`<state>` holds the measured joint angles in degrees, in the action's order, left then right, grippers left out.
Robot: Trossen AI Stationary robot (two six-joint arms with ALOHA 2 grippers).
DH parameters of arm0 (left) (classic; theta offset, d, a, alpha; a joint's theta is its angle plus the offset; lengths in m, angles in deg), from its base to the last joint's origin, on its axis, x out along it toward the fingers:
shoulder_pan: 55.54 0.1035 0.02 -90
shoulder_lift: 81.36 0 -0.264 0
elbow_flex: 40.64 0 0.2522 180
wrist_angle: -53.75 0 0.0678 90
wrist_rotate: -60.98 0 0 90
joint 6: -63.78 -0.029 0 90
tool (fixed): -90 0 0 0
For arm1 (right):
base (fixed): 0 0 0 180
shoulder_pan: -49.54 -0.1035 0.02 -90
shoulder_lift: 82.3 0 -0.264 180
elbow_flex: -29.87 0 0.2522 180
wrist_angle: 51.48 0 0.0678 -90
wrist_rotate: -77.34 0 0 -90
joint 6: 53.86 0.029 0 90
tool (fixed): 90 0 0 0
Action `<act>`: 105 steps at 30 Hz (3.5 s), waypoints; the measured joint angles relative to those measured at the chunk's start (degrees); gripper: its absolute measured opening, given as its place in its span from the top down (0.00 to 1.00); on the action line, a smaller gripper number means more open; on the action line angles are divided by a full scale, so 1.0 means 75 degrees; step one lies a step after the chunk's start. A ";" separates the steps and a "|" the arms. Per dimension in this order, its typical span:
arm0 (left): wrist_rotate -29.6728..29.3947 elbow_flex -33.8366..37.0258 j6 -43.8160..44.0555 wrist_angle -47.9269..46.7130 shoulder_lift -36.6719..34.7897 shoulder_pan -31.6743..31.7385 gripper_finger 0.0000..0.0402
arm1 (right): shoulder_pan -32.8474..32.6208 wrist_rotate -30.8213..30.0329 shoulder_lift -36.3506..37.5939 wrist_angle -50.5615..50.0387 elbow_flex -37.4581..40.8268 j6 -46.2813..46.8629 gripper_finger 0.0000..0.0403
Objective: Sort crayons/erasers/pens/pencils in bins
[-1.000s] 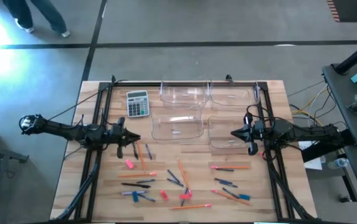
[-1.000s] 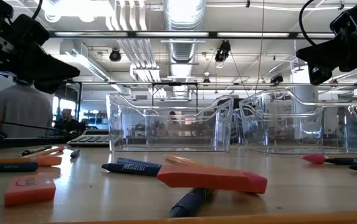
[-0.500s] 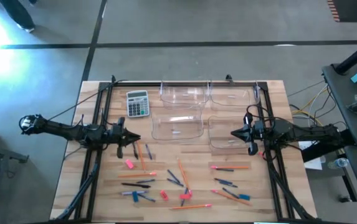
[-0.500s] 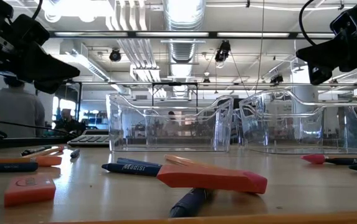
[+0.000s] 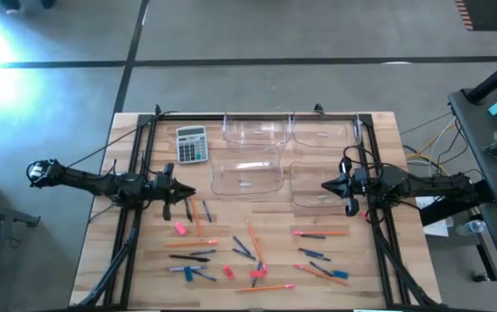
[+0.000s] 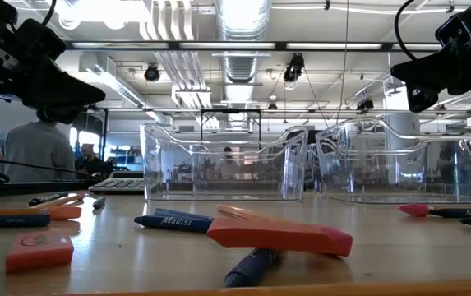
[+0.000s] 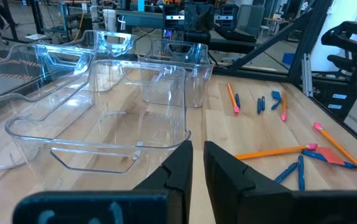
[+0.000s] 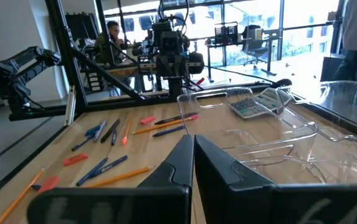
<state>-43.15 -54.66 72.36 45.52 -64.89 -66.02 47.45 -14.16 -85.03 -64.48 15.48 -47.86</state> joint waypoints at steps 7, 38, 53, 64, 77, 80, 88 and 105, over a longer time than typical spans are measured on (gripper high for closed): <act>-0.0001 0.0000 0.0000 -0.0001 0.0002 0.0000 0.93 | -0.0003 0.0000 0.0001 0.0000 0.0000 0.0000 0.98; 0.0000 0.0000 0.0003 -0.0001 0.0000 0.0000 0.93 | 0.0000 0.0000 -0.0002 0.0000 0.0000 0.0000 0.98; 0.0000 0.0000 0.0001 -0.0002 0.0001 0.0000 0.93 | -0.0001 0.0000 -0.0002 0.0000 0.0000 0.0000 0.98; -0.0001 0.0000 0.0000 -0.0002 0.0000 0.0000 0.93 | -0.0001 0.0000 0.0000 0.0000 0.0000 0.0000 0.98; -0.0002 0.0000 0.0001 -0.0002 0.0001 -0.0002 0.93 | -0.0002 0.0000 0.0000 0.0000 0.0001 0.0000 0.98; 0.0000 0.0000 0.0000 -0.0002 0.0000 -0.0003 0.93 | -0.0001 0.0000 -0.0001 0.0000 0.0000 0.0000 0.98; 0.0000 0.0000 0.0001 -0.0002 0.0000 -0.0001 0.93 | -0.0003 0.0000 0.0000 0.0001 0.0001 0.0000 0.98; -0.1163 0.0000 0.0106 0.0001 0.0000 0.0000 0.93 | -0.0002 -0.0001 -0.0001 0.0000 0.0000 0.0000 0.98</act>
<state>-51.87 -54.66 73.15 45.53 -64.89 -66.03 47.43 -14.17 -85.04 -64.48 15.48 -47.86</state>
